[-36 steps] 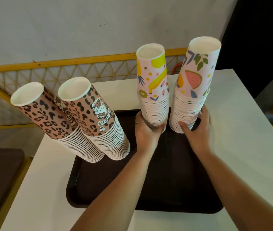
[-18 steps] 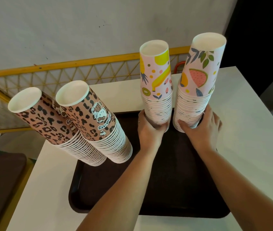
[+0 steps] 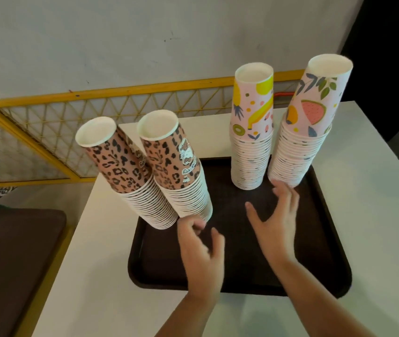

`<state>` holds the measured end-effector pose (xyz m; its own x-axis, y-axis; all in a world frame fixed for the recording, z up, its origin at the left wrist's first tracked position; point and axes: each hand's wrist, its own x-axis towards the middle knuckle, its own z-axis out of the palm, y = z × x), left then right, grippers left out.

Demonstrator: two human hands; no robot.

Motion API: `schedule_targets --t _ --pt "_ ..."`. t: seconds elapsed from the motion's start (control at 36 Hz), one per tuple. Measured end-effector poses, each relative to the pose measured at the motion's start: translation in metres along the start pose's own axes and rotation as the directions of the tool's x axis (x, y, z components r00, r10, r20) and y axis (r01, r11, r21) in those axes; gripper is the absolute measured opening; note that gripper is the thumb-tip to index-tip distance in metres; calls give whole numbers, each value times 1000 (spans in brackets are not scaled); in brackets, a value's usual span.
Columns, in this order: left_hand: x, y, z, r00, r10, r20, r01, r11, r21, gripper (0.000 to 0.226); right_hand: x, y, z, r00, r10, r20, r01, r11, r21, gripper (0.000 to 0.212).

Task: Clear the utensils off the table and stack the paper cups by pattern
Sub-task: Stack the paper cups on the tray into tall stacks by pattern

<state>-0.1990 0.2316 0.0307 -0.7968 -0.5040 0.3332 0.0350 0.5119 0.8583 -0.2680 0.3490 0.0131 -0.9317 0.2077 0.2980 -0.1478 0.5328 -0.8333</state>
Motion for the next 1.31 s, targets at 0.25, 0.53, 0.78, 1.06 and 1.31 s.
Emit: schedule_targets --t 0.25,0.53,0.78,1.06,1.31 --pt "48 -44 -63 940 -318 -121 330 940 88 88 -33 -48 56 931 -30 364 25 1000 18 91" --pt "95 -62 -77 986 -104 134 124 980 -153 82 -28 -61 100 978 111 179 -124 990 64 94" --pt "140 -82 -51 982 -93 165 104 993 -59 86 12 -53 112 979 155 130 -163 985 49 90" --pt "170 -92 -29 978 -93 187 109 991 -76 91 26 -40 119 986 108 130 -103 994 -43 85" --pt "172 -92 -21 978 -112 175 126 989 -73 92 26 -40 117 984 122 134 -104 985 -136 81"
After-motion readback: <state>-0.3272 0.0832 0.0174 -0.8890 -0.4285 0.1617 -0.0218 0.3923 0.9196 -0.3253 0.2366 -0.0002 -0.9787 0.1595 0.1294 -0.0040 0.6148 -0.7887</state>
